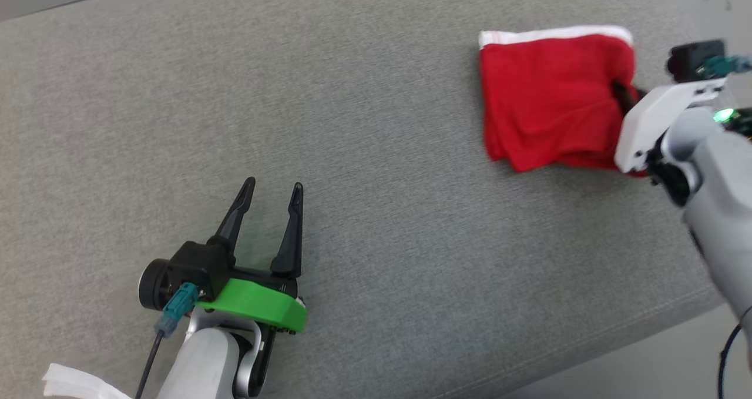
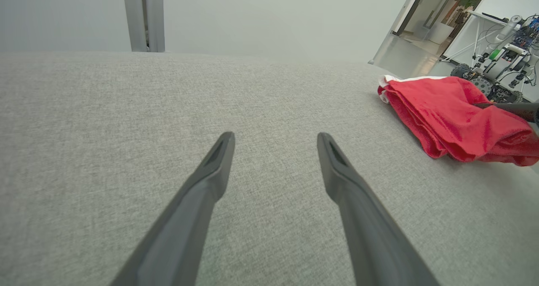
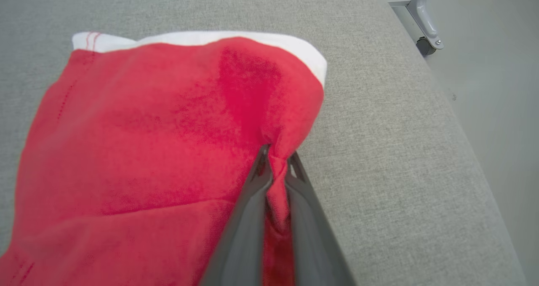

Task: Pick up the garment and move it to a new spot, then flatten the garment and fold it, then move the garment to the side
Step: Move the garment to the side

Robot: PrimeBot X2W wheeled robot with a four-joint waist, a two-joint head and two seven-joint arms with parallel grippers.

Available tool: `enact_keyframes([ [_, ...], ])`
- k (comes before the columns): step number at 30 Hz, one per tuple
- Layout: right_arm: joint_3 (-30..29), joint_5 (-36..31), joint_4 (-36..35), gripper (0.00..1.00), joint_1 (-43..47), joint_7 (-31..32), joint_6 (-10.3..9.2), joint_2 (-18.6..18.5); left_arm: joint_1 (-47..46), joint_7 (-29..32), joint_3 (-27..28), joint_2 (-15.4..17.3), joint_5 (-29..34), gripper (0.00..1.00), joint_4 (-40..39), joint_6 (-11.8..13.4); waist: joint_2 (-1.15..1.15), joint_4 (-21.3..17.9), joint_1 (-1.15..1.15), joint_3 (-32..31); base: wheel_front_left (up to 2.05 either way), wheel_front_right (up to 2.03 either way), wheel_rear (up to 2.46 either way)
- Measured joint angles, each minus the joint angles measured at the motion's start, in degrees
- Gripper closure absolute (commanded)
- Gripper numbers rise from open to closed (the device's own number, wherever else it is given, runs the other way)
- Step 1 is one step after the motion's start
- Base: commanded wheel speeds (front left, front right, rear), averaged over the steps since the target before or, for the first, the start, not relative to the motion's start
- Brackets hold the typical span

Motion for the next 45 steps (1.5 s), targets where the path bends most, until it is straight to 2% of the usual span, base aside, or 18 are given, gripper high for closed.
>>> enact_keyframes([
  [5,-1.1,-1.6,3.0,1.00,-4.8,0.2,0.00,-5.6,-0.3,0.1,-0.2,0.2,0.0,0.00,-0.5,0.4,0.00,2.6,0.00,1.1,0.00,0.00,0.00],
  [13,-1.9,-3.0,7.4,1.00,-10.0,-0.3,0.00,-11.8,-0.9,0.1,-0.2,0.7,-0.3,0.00,-1.2,0.5,0.00,7.2,0.00,3.6,0.00,0.00,0.00],
  [17,-2.1,-3.8,9.2,1.00,-11.9,-1.1,0.01,-11.6,-1.0,0.1,-0.5,0.8,-0.3,0.00,-1.5,0.6,0.00,8.3,0.00,4.9,0.00,0.00,0.00],
  [18,-2.3,-4.2,9.8,0.68,-12.3,-1.6,0.01,-11.7,-1.0,0.1,-0.6,0.9,-0.3,0.00,-1.6,0.7,0.00,8.5,0.00,5.1,0.00,0.00,0.00],
  [19,-2.5,-5.0,10.5,0.55,-12.7,-2.2,0.01,-11.9,-1.1,0.1,-0.6,0.9,-0.3,0.00,-1.6,0.7,0.00,8.7,0.00,5.4,0.00,0.00,0.00],
  [20,-2.8,-5.6,11.2,0.00,-13.0,-3.1,0.01,-12.1,-1.1,0.1,-0.7,0.9,-0.3,0.00,-1.6,0.7,0.00,8.9,0.00,5.6,0.00,0.00,0.00],
  [28,-4.9,-7.7,14.5,0.00,-14.1,-9.2,0.00,-10.7,-1.4,-0.1,-0.9,0.9,-0.6,0.00,-0.7,1.0,0.00,9.0,0.00,4.8,0.00,0.00,0.00],
  [35,-3.2,-9.6,13.8,0.00,-13.4,-13.3,0.00,-8.3,-1.4,-0.6,0.4,0.7,-2.0,0.00,0.8,1.0,0.00,8.9,0.00,1.7,0.00,0.00,0.00],
  [45,-1.9,-10.3,8.5,0.00,-6.3,-18.3,0.01,-0.7,0.5,-0.9,6.1,0.2,-4.2,0.00,4.0,1.2,0.00,9.6,0.00,-6.6,0.00,0.00,0.00],
])
